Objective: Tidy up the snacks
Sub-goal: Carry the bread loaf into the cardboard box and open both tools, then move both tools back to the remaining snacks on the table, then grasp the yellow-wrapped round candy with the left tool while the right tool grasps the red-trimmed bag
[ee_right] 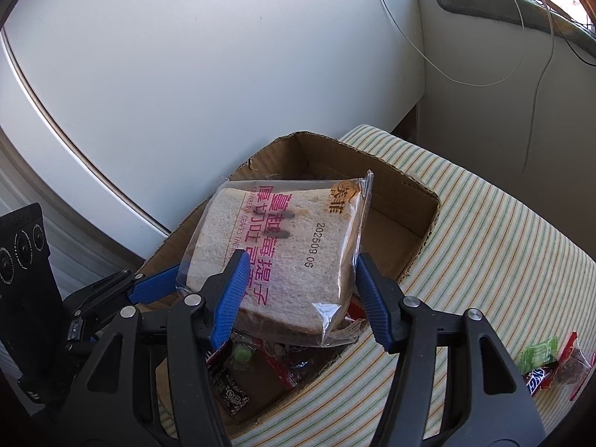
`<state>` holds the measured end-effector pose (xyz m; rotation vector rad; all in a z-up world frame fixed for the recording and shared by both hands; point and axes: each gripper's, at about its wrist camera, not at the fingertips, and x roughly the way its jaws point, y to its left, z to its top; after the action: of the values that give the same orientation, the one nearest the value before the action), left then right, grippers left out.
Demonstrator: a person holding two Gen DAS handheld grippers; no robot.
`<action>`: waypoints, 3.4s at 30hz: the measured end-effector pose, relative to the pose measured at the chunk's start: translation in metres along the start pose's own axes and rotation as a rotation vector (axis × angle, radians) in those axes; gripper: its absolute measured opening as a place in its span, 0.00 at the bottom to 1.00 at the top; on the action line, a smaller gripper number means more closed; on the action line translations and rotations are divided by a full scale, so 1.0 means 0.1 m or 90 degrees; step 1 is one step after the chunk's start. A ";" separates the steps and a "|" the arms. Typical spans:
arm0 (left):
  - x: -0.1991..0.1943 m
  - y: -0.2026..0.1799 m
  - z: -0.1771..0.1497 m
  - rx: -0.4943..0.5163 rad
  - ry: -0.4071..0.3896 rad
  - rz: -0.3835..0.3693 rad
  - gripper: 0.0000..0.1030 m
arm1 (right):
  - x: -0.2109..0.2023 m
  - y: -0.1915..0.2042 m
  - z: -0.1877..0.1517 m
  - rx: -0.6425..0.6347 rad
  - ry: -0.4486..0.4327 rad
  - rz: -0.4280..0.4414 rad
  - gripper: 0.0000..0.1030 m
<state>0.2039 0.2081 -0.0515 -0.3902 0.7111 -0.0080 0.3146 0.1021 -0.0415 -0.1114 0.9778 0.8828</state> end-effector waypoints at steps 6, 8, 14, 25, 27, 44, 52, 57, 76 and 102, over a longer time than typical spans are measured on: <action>0.00 -0.03 -0.01 0.014 -0.003 0.018 0.39 | 0.06 -0.01 0.02 -0.002 -0.006 -0.015 0.67; -0.01 -0.04 0.00 0.021 -0.007 0.028 0.39 | 0.05 0.00 0.02 -0.006 -0.012 -0.022 0.73; -0.05 -0.07 -0.03 0.035 -0.009 0.053 0.45 | -0.03 0.02 0.00 -0.017 -0.022 -0.040 0.83; -0.20 -0.22 -0.10 0.061 -0.025 0.073 0.64 | -0.25 0.04 -0.10 -0.034 -0.036 -0.074 0.83; -0.22 -0.26 -0.12 0.066 -0.026 0.073 0.64 | -0.31 0.04 -0.13 -0.037 -0.042 -0.081 0.83; -0.26 -0.83 -0.22 0.104 -0.035 0.031 0.64 | -1.02 -0.42 -0.54 -0.005 -0.092 -0.135 0.83; -0.13 -1.17 -0.34 0.128 -0.012 -0.008 0.63 | -1.48 -1.02 -0.82 0.053 -0.107 -0.190 0.83; 0.01 -1.35 -0.45 0.138 0.016 -0.032 0.56 | -1.65 -1.41 -1.00 0.112 -0.103 -0.203 0.83; 0.70 -1.57 -0.61 0.140 0.121 -0.052 0.41 | -1.27 -2.15 -1.11 0.227 -0.050 -0.144 0.83; 1.05 -1.60 -0.66 0.192 0.149 -0.014 0.28 | -0.83 -2.24 -1.08 0.235 -0.005 -0.120 0.57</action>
<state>0.2621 0.0225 -0.1074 -0.1083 0.9218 -0.1821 0.3761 -0.1440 -0.1061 0.1126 1.0879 0.5200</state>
